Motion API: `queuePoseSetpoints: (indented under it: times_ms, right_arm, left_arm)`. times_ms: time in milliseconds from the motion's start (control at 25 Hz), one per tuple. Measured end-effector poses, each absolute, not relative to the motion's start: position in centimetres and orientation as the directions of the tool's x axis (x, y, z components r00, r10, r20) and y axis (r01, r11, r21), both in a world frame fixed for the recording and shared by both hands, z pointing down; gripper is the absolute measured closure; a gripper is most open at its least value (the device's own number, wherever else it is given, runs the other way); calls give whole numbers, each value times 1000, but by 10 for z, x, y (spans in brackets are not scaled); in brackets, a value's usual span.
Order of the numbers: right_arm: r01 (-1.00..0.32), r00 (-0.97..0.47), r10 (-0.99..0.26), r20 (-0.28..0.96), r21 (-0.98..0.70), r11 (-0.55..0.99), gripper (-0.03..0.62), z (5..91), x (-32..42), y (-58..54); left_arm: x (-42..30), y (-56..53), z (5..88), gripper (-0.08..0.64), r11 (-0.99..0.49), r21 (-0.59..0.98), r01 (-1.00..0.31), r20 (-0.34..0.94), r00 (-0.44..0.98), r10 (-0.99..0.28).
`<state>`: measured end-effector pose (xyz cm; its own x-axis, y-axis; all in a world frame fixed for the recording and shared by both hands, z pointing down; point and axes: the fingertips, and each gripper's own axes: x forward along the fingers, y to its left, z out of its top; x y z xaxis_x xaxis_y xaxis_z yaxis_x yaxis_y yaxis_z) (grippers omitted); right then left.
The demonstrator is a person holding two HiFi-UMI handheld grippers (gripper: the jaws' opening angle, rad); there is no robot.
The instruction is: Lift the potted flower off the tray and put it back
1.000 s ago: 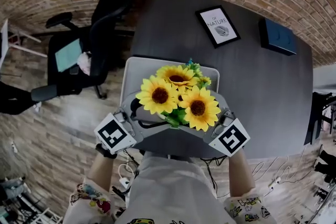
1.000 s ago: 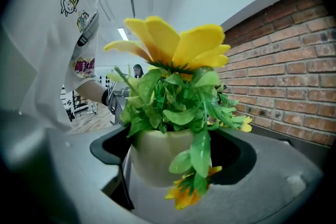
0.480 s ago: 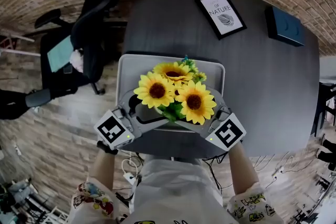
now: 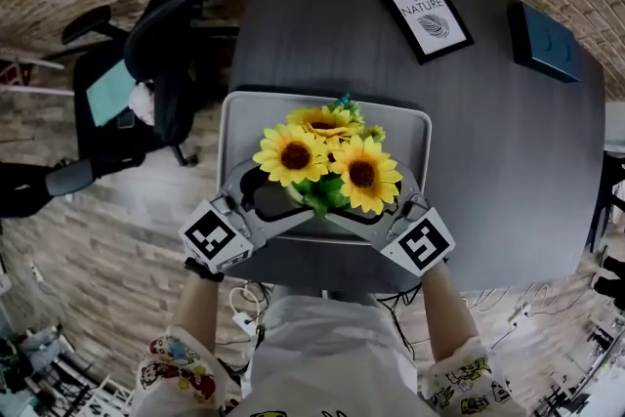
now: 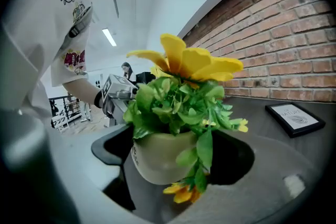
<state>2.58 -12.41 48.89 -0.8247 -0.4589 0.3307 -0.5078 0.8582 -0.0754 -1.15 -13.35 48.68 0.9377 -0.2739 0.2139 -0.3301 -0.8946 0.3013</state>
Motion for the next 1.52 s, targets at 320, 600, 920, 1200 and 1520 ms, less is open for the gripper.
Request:
queuePoseSetpoints:
  times_ms: [320, 600, 920, 1200, 1520]
  right_arm:
    - [-576, -803, -534, 264, -113, 810, 176, 492, 26, -131]
    - [-599, -788, -551, 274, -138, 789, 170, 496, 30, -122]
    - [-639, -760, -570, 312, -197, 744, 176, 504, 41, -109]
    - [-665, -737, -592, 326, -190, 723, 176, 505, 47, -101]
    - [-687, -715, -619, 327, -158, 710, 173, 494, 51, -93]
  left_arm:
    - [-14, -137, 494, 156, -896, 260, -359, 234, 924, -302]
    - [-14, -126, 499, 164, -913, 229, -339, 256, 925, -279]
    - [-23, -122, 498, 195, -905, 200, -376, 263, 910, -320]
    - [-29, -114, 496, 170, -896, 190, -402, 266, 899, -348]
    - [-36, -102, 488, 141, -868, 210, -449, 269, 880, -391]
